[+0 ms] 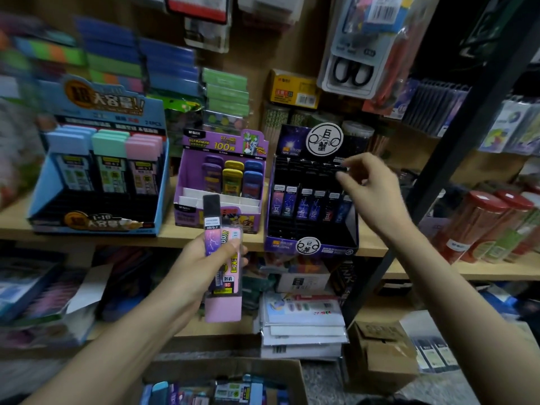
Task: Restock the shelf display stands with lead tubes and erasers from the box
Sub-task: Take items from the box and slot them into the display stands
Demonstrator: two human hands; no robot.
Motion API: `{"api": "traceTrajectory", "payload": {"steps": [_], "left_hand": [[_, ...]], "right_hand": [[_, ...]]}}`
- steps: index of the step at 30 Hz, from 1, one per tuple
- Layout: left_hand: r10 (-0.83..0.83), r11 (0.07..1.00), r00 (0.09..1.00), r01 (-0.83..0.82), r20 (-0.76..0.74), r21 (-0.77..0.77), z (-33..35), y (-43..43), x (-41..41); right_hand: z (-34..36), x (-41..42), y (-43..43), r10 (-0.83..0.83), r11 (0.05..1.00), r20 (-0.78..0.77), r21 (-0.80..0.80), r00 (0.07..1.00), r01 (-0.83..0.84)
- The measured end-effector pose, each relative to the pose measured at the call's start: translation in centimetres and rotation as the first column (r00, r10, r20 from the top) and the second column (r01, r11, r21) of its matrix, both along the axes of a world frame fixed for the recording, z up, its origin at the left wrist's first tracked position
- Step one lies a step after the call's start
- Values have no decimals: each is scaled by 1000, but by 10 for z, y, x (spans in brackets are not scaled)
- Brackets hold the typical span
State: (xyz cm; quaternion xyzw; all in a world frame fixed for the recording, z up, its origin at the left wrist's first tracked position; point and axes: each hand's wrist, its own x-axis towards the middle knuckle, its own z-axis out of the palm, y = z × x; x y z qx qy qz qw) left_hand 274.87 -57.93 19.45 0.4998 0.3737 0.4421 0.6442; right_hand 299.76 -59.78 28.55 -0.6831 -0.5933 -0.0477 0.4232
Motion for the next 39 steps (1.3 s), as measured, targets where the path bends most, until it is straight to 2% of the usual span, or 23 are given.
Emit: {"api": "traceTrajectory", "payload": {"steps": [2, 4, 8, 15, 18, 21, 22, 24, 26, 27, 29, 33, 36, 39], "left_hand": [[-43, 999, 999, 43, -32, 12, 0, -2, -3], [-82, 996, 996, 83, -43, 18, 0, -5, -5], [-153, 988, 988, 154, -27, 31, 1, -10, -9], [-151, 988, 989, 151, 3, -22, 6, -12, -24], [-157, 987, 988, 157, 0, -46, 8, -11, -31], [-154, 987, 988, 154, 11, -42, 10, -13, -37], [-144, 989, 989, 144, 14, -36, 12, -13, -39], [-124, 992, 992, 125, 30, -28, 14, -13, -43], [-107, 994, 993, 109, 46, -25, 16, -12, -47], [-99, 995, 994, 100, 53, -27, 16, -11, -49], [-84, 996, 994, 86, 65, -34, 17, -11, -52], [-52, 998, 997, 54, 59, -31, 16, -9, -55], [-29, 999, 998, 31, 54, -36, 15, -8, -56], [-12, 999, 998, 14, 56, -34, 15, -9, -58]], "right_hand": [[0, -42, -6, 201, 967, -145, -128, 969, -220], [-10, -82, -11, 349, 872, -274, -256, 896, -418], [-29, -129, -11, 381, 772, -548, -255, 745, -582], [-31, -148, 0, 290, 736, -788, -179, 543, -653], [-20, -138, 11, 285, 795, -803, -107, 524, -597], [-1, -113, 22, 344, 857, -832, 89, 434, -508], [4, -102, 24, 369, 879, -809, 143, 457, -456], [8, -83, 29, 360, 925, -692, 179, 626, -334], [2, -68, 34, 282, 959, -539, 143, 794, -243], [-3, -63, 37, 249, 968, -490, 119, 835, -219], [-13, -57, 42, 237, 971, -470, 95, 850, -218], [-15, -46, 43, 279, 960, -519, 135, 808, -244], [-14, -34, 42, 260, 965, -469, 166, 844, -205], [-28, -34, 47, 216, 976, -393, 88, 894, -198]]}}
